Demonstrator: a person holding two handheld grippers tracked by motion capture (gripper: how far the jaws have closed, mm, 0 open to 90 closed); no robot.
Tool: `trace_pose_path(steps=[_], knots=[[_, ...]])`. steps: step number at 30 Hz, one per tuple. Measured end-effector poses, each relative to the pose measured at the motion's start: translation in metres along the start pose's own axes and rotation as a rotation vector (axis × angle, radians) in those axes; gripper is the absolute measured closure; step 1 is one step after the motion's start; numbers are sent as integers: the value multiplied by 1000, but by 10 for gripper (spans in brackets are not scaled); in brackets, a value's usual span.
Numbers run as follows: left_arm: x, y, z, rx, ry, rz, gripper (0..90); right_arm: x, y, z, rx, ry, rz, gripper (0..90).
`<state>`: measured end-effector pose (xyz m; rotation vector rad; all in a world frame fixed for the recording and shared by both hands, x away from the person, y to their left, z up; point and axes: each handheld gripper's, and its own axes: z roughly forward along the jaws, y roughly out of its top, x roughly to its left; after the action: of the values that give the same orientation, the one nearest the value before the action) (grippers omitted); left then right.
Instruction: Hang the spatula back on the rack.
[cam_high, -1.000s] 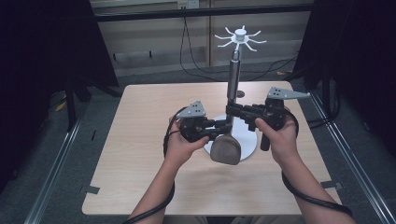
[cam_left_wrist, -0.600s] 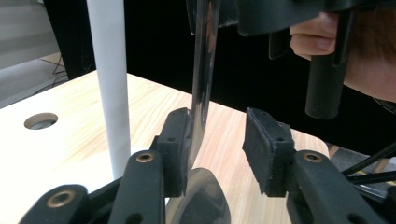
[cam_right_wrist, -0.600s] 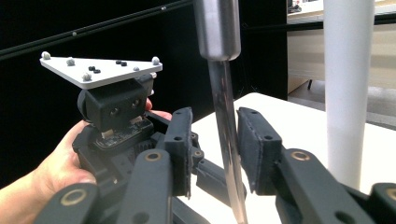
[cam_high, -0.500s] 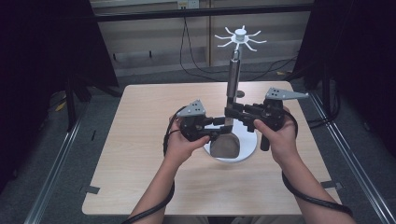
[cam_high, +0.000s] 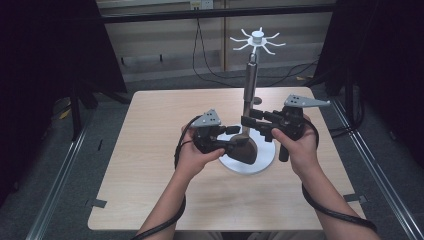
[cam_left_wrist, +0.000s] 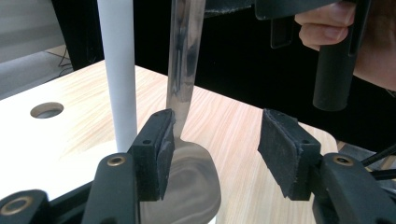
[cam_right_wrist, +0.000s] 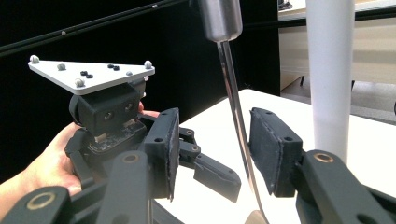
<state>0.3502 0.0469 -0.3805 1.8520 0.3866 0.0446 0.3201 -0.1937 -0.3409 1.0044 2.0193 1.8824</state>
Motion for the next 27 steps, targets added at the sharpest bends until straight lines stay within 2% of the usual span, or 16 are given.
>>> trace_pose_path(steps=[5, 7, 11, 18, 27], knots=[[-1, -1, 0, -7, 26, -3, 348, 0, -1, -2, 4, -11, -2, 460], [-2, -3, -2, -12, 24, -20, 312, -1, -2, -3, 8, -16, -5, 427], [-4, -6, -5, -4, 43, -4, 271, -4, -7, -10, 18, -38, -10, 359], [-8, -14, -9, 22, 56, 18, 232, -10, -19, -23, 57, -67, -17, 290], [-9, -21, -11, 26, 66, 14, 205, -15, -33, -33, 94, -90, -23, 240]])
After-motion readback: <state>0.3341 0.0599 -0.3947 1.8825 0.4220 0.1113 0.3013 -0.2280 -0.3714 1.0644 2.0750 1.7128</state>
